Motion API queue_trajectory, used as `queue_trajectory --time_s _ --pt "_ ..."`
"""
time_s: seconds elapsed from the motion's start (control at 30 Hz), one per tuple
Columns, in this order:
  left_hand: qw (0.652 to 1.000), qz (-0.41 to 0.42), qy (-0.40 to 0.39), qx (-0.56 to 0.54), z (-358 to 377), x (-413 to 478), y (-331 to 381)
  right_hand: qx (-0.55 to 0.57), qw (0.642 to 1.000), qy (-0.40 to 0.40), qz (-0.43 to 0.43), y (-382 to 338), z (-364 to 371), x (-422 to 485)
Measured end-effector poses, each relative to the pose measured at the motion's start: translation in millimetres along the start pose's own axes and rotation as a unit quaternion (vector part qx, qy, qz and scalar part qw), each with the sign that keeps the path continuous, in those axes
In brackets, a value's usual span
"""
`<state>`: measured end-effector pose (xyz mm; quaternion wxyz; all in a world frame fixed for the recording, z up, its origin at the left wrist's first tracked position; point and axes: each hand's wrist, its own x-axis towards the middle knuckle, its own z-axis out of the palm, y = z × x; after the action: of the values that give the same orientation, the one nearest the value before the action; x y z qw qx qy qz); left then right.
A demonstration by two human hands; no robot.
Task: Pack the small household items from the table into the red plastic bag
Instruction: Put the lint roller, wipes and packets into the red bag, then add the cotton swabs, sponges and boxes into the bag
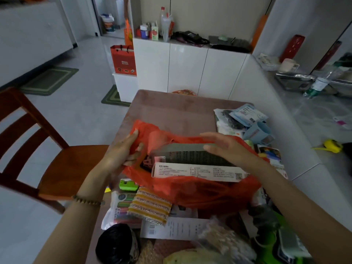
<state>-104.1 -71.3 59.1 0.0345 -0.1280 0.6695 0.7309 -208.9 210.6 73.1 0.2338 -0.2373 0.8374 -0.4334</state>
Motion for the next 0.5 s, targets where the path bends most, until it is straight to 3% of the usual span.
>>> queue_trajectory --time_s 0.1,0.17,0.3,0.5 --pt "1.000 0.004 -0.010 0.008 9 -9 -13 0.167 0.985 0.035 -0.021 10 12 -48" --pt "1.000 -0.005 -0.020 0.004 13 -14 -23 0.199 0.980 0.012 0.008 30 25 -81" --pt "0.998 -0.033 -0.040 -0.019 17 -22 -41 0.155 0.977 -0.058 0.137 88 59 -123" --pt "0.998 -0.042 -0.038 -0.026 26 -32 -50 -0.009 0.979 -0.059 0.196 146 88 -141"
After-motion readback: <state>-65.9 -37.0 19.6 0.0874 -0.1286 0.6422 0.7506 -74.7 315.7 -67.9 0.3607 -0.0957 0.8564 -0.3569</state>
